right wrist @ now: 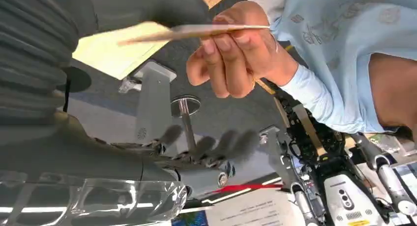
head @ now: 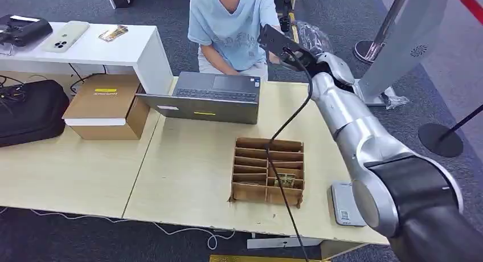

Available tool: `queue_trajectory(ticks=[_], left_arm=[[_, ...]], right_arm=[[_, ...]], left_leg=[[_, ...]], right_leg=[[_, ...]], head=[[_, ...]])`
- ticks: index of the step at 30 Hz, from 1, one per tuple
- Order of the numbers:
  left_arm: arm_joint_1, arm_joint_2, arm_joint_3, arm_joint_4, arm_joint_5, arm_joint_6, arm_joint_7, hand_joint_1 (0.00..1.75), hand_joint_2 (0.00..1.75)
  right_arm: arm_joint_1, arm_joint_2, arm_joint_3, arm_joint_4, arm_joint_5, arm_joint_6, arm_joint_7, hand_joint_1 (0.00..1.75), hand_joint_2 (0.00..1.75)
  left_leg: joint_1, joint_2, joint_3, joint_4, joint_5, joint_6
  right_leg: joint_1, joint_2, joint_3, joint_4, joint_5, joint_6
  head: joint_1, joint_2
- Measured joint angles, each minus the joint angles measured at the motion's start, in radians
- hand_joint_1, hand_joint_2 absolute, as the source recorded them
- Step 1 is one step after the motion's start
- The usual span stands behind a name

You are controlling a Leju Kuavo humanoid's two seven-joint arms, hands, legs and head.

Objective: Pass the card to the sensor for recognition and then transmit it.

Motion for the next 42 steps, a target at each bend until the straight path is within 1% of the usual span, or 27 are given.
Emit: queue_trajectory(ticks=[11,17,21,22,25,27,28,31,32,33,35,37,39,40,42], left_arm=[[0.002,0.0,0.0,0.0,0.002,0.008,0.0,0.0,0.0],[0.002,0.0,0.0,0.0,0.006,0.008,0.0,0.0,0.0],[0.002,0.0,0.0,0.0,0.014,0.011,0.0,0.0,0.0],[0.002,0.0,0.0,0.0,0.017,0.013,0.0,0.0,0.0],[0.003,0.0,0.0,0.0,0.019,0.016,0.0,0.0,0.0],[0.003,0.0,0.0,0.0,0.021,0.017,0.0,0.0,0.0],[0.004,0.0,0.0,0.0,0.022,0.017,0.0,0.0,0.0],[0.004,0.0,0.0,0.0,0.029,0.018,0.0,0.0,0.0],[0.005,0.0,0.0,0.0,0.031,0.018,0.0,0.0,0.0],[0.005,0.0,0.0,0.0,0.036,0.018,0.0,0.0,0.0],[0.009,0.0,0.0,0.0,0.04,0.019,0.0,0.0,0.0],[0.015,0.001,0.0,0.0,0.045,0.022,0.0,0.0,0.0],[0.02,0.003,0.0,0.0,0.048,0.025,0.0,0.0,0.0],[0.022,0.005,0.0,0.0,0.048,0.026,0.0,0.0,0.0],[0.023,0.008,0.0,0.0,0.048,0.027,0.0,0.0,0.0]], right_arm=[[0.001,-0.001,-0.001,0.0,-0.011,-0.005,-0.021,1.75,1.75],[0.001,-0.003,-0.001,-0.001,-0.009,-0.027,-0.06,1.75,1.75],[0.006,-0.003,-0.001,-0.014,-0.003,-0.093,-0.122,1.75,1.75],[0.011,-0.003,-0.001,-0.021,-0.012,-0.119,-0.142,1.75,1.75],[0.05,-0.003,-0.006,-0.067,-0.07,-0.227,-0.223,1.75,1.75],[0.102,-0.003,-0.019,-0.131,-0.137,-0.286,-0.279,1.75,1.75],[0.135,-0.004,-0.026,-0.169,-0.171,-0.302,-0.296,1.75,1.75],[0.267,-0.016,-0.033,-0.329,-0.259,-0.311,-0.314,1.75,1.75],[0.313,-0.023,-0.035,-0.386,-0.288,-0.304,-0.319,1.75,1.75],[0.359,-0.033,-0.04,-0.447,-0.334,-0.28,-0.324,1.75,1.75],[0.45,-0.057,-0.058,-0.554,-0.443,-0.203,-0.342,1.75,1.75],[0.545,-0.087,-0.086,-0.672,-0.568,-0.092,-0.367,1.75,1.75],[0.637,-0.116,-0.119,-0.774,-0.656,0.004,-0.393,1.75,1.75],[0.681,-0.132,-0.148,-0.835,-0.723,0.075,-0.404,1.75,1.75],[0.753,-0.152,-0.198,-0.924,-0.806,0.175,-0.409,1.75,1.75]], left_leg=[[0.0,0.0,0.0,0.0,0.0,0.0],[0.0,0.0,0.0,0.0,0.0,0.0],[0.0,0.0,0.0,0.0,0.0,0.0],[0.0,0.0,0.0,0.0,0.0,0.0],[0.0,0.0,0.0,0.0,0.0,0.0],[0.0,0.0,0.0,0.0,0.0,0.0],[0.0,0.0,0.0,0.0,0.0,0.0],[0.0,-0.001,0.0,0.0,0.0,0.0],[0.0,-0.001,0.0,0.0,0.0,0.0],[0.0,-0.001,0.0,0.0,0.0,0.0],[0.0,-0.001,0.0,0.0,-0.001,0.001],[0.0,-0.002,-0.001,0.0,-0.001,0.001],[0.0,-0.003,-0.001,0.0,-0.001,0.001],[0.0,-0.003,-0.002,0.0,-0.001,0.001],[0.0,-0.003,-0.002,0.0,-0.002,0.001]], right_leg=[[0.0,0.0,0.0,0.0,0.0,0.0],[0.0,0.0,0.0,0.0,0.0,0.0],[0.0,0.0,0.0,0.0,0.0,0.0],[0.0,0.0,0.0,0.0,0.0,0.0],[0.0,0.0,0.0,0.0,0.0,0.0],[0.0,0.0,0.0,0.0,0.0,0.0],[0.0,0.0,0.0,0.0,0.0,0.0],[0.0,0.0,0.0,-0.001,0.0,0.0],[0.0,0.0,0.0,-0.001,0.0,0.0],[0.0,-0.001,0.0,-0.001,0.0,0.0],[0.0,-0.001,0.0,-0.001,-0.001,0.001],[0.0,-0.002,0.0,-0.001,-0.001,0.001],[0.0,-0.003,0.0,-0.002,-0.001,0.001],[0.0,-0.003,0.0,-0.002,-0.001,0.001],[0.0,-0.003,-0.001,-0.002,-0.001,0.001]], head=[[0.0,0.0],[0.0,0.0],[0.0,0.0],[0.0,0.0],[0.0,0.0],[0.0,0.0],[0.0,0.0],[0.0,0.0],[0.0,0.0],[0.0,0.0],[0.0,0.0],[0.0,0.0],[0.0,0.0],[0.0,0.0],[0.0,0.0]])
